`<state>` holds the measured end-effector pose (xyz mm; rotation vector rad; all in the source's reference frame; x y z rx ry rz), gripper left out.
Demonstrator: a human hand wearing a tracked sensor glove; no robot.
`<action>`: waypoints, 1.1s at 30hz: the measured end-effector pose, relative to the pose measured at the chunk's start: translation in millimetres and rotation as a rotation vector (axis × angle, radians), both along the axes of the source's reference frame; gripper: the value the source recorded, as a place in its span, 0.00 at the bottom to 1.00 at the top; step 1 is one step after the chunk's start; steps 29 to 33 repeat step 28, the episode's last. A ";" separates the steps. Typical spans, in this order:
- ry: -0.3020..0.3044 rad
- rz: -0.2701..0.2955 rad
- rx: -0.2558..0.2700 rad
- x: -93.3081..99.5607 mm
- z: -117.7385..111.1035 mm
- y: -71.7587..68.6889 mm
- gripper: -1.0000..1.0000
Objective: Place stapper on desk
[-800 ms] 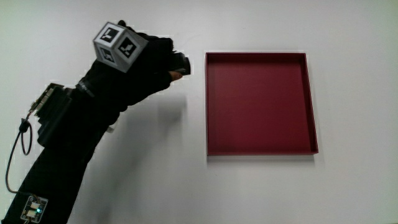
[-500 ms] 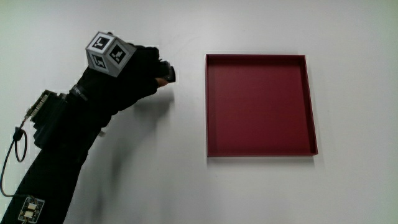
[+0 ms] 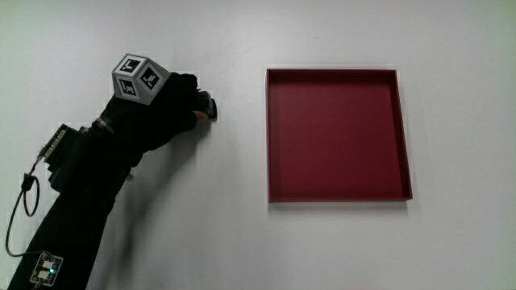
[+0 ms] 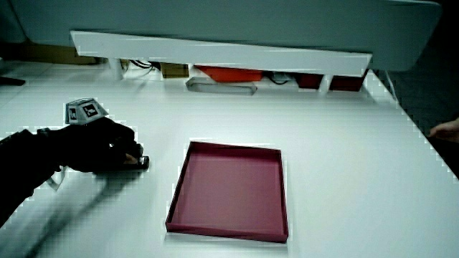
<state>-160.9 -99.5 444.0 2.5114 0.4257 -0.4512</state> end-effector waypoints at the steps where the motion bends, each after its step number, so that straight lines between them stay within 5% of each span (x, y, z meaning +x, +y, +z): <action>1: 0.000 0.006 0.004 -0.3 1.3 -0.1 0.50; 11: 0.011 -0.015 -0.026 -4.3 4.6 0.7 0.50; 16: 0.018 -0.011 0.021 -11.4 5.8 3.8 0.27; 19: 0.059 -0.055 -0.014 -21.2 0.3 10.3 0.14; 20: 0.057 -0.028 0.032 -23.5 -8.0 13.6 0.09; 21: 0.073 -0.080 -0.048 -29.4 -7.1 16.9 0.05; 22: 0.063 -0.041 -0.009 -29.9 -19.3 20.4 0.00; 28: 0.013 -0.152 -0.181 -55.5 -51.3 53.1 0.00; 33: 0.013 -0.152 -0.181 -55.5 -51.3 53.1 0.00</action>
